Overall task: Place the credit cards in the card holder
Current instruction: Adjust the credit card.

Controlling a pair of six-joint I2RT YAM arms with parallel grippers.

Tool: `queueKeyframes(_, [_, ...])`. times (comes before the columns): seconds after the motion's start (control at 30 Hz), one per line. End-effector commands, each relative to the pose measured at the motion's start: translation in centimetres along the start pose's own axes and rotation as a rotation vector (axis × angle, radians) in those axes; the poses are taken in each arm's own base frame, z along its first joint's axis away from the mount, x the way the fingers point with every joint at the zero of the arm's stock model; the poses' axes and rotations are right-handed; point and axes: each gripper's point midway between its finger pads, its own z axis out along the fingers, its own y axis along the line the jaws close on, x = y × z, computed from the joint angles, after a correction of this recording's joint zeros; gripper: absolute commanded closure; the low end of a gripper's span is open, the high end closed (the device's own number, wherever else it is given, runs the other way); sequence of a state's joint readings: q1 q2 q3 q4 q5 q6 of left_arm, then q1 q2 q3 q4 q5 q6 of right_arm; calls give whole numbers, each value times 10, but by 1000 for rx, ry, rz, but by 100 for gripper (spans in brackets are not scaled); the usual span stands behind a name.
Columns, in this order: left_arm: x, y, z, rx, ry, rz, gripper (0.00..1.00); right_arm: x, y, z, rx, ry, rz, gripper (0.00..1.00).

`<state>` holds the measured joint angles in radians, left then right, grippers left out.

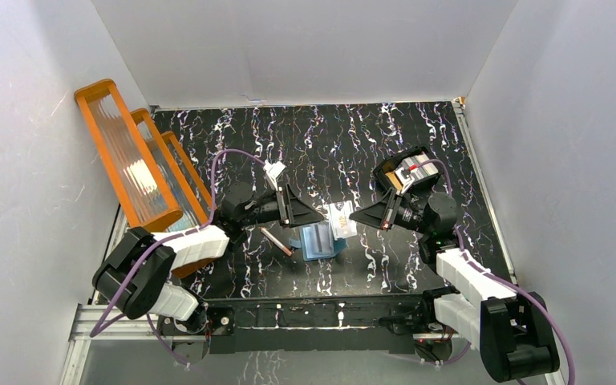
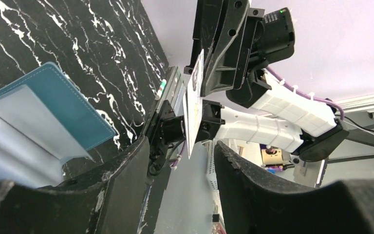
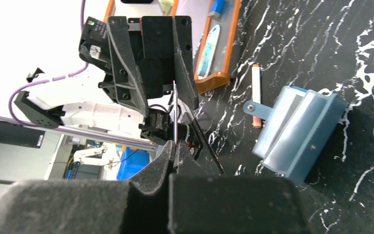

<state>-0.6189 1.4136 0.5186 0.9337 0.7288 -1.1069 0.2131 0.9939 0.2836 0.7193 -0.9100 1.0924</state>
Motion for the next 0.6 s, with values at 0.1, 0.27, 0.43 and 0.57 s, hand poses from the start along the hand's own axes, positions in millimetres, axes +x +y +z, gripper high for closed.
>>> queueKeyframes(0.1, [-24, -42, 2, 123, -67, 68, 53, -12, 39, -1, -133, -18, -65, 100])
queueKeyframes(0.27, [-28, -44, 8, 135, -61, 67, 53, -13, 40, -1, -135, -18, -60, 100])
queueKeyframes(0.43, [-30, -46, 11, 141, -63, 72, 53, -11, 39, -2, -137, -16, -53, 100])
queueKeyframes(0.57, [-30, -44, 16, 142, -49, 68, 56, -11, 39, -1, -139, -16, -48, 100])
